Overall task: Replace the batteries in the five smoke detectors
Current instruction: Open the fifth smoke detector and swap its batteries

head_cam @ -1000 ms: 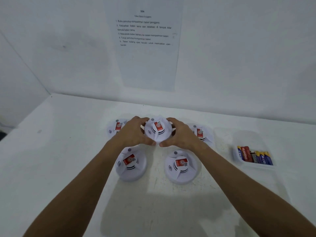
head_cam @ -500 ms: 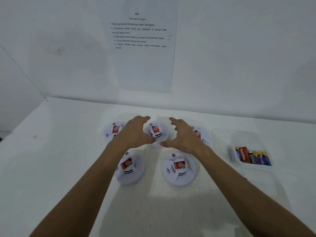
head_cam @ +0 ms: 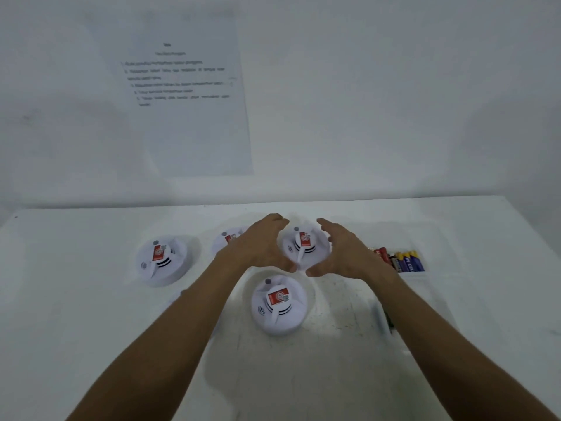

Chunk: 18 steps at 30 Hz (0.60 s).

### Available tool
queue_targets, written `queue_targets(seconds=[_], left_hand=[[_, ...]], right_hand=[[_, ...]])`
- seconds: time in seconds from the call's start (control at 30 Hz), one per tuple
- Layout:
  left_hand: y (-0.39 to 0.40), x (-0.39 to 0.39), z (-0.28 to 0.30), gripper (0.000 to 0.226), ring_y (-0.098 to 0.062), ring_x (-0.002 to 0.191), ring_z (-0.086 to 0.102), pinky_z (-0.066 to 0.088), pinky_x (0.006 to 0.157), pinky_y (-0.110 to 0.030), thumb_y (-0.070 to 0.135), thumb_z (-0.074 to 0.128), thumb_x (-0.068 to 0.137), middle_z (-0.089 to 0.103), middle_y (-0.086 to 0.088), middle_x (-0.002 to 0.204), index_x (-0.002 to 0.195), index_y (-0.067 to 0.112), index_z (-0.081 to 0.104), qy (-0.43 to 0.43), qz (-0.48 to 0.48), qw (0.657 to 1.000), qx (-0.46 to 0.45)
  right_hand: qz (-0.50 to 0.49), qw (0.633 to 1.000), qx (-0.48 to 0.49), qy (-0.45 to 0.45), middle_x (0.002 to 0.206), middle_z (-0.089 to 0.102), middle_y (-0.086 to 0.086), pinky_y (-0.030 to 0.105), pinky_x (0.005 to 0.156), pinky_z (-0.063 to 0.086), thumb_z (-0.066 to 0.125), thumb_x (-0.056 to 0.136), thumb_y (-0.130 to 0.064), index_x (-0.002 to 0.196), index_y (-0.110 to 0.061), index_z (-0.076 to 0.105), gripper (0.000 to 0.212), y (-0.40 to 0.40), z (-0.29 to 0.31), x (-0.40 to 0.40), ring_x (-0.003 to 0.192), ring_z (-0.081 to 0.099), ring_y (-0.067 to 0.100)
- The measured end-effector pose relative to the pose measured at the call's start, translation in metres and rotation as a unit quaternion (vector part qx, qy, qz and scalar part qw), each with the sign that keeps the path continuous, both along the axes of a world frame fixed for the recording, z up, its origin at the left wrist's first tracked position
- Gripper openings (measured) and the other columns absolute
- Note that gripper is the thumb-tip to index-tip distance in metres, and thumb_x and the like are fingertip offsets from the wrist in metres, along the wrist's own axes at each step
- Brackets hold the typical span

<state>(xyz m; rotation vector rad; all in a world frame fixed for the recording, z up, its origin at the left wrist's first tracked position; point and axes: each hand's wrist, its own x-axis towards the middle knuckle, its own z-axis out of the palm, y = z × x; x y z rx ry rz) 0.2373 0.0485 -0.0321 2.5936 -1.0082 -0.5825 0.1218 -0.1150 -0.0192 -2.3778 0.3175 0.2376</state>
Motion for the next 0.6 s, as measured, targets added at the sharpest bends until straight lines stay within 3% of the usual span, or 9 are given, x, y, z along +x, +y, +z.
queue_targets(seconds=[0.07, 0.13, 0.17, 0.27, 0.33, 0.43, 0.5, 0.6], left_hand=[[-0.007, 0.0, -0.002, 0.088, -0.024, 0.133, 0.038, 0.034, 0.102, -0.03, 0.04, 0.085, 0.065, 0.039, -0.002, 0.145, 0.139, 0.017, 0.043, 0.003, 0.0, 1.0, 0.008], [-0.013, -0.008, 0.003, 0.052, -0.021, 0.109, 0.05, 0.038, 0.084, -0.022, 0.041, 0.083, 0.067, 0.057, -0.008, 0.113, 0.106, 0.015, 0.061, -0.021, -0.033, 0.999, 0.026], [-0.014, -0.008, 0.001, 0.041, -0.017, 0.096, 0.052, 0.04, 0.077, -0.021, 0.041, 0.082, 0.067, 0.057, -0.005, 0.096, 0.09, 0.015, 0.062, -0.024, -0.035, 0.999, 0.028], [-0.016, -0.009, 0.001, 0.034, -0.014, 0.077, 0.052, 0.038, 0.063, -0.019, 0.034, 0.083, 0.067, 0.052, 0.0, 0.075, 0.078, 0.009, 0.063, -0.028, -0.03, 0.999, 0.007], [-0.013, -0.012, 0.002, 0.037, -0.014, 0.083, 0.053, 0.038, 0.069, -0.02, 0.031, 0.085, 0.066, 0.055, 0.003, 0.082, 0.088, 0.01, 0.064, -0.011, -0.021, 0.999, -0.025], [-0.005, -0.022, 0.012, 0.062, -0.018, 0.103, 0.056, 0.039, 0.083, -0.022, 0.027, 0.086, 0.067, 0.06, -0.003, 0.115, 0.119, 0.01, 0.058, -0.005, 0.003, 0.995, -0.104], [0.0, -0.036, 0.024, 0.078, -0.015, 0.107, 0.058, 0.045, 0.088, -0.022, 0.025, 0.087, 0.067, 0.055, 0.001, 0.126, 0.135, 0.016, 0.049, 0.023, 0.028, 0.983, -0.18], [0.008, -0.062, 0.048, 0.08, -0.003, 0.1, 0.062, 0.054, 0.077, -0.017, 0.019, 0.086, 0.069, 0.058, 0.014, 0.124, 0.138, 0.027, 0.046, 0.114, 0.058, 0.946, -0.298]], right_hand=[[-0.008, 1.0, 0.003, 0.005, 0.143, 0.047, 0.014, 0.034, 0.104, 0.039, 0.089, 0.069, -0.015, 0.143, -0.004, 0.038, 0.091, -0.003, -0.003, 0.003, 0.132, 0.046, 0.03], [-0.009, 1.0, 0.01, 0.007, 0.133, 0.054, 0.013, 0.034, 0.096, 0.043, 0.09, 0.066, -0.014, 0.136, -0.006, 0.044, 0.085, -0.005, -0.008, 0.005, 0.123, 0.052, 0.03], [-0.008, 1.0, 0.004, 0.005, 0.126, 0.057, 0.012, 0.032, 0.089, 0.045, 0.092, 0.063, -0.017, 0.129, -0.008, 0.049, 0.08, -0.006, -0.011, 0.007, 0.115, 0.055, 0.028], [0.007, 1.0, -0.024, 0.01, 0.105, 0.057, 0.006, 0.028, 0.079, 0.039, 0.084, 0.041, -0.047, 0.106, -0.018, 0.051, 0.078, -0.009, -0.025, 0.015, 0.095, 0.052, 0.022], [0.02, 0.999, -0.035, 0.009, 0.102, 0.053, 0.003, 0.029, 0.082, 0.039, 0.074, 0.037, -0.056, 0.108, -0.022, 0.05, 0.082, -0.014, -0.04, 0.021, 0.098, 0.051, 0.023], [0.048, 0.998, -0.039, -0.026, 0.117, 0.048, 0.005, 0.036, 0.094, 0.043, 0.07, 0.04, -0.061, 0.14, -0.026, 0.037, 0.111, -0.014, -0.034, 0.013, 0.112, 0.048, 0.027], [0.05, 0.997, -0.005, -0.051, 0.124, 0.041, 0.006, 0.033, 0.092, 0.043, 0.083, 0.051, -0.042, 0.151, -0.027, 0.023, 0.118, -0.011, -0.006, -0.004, 0.113, 0.043, 0.021], [0.049, 0.993, 0.064, -0.085, 0.123, 0.047, 0.002, 0.037, 0.085, 0.054, 0.089, 0.064, -0.015, 0.145, -0.031, 0.03, 0.102, -0.022, 0.021, -0.031, 0.109, 0.051, 0.021]])
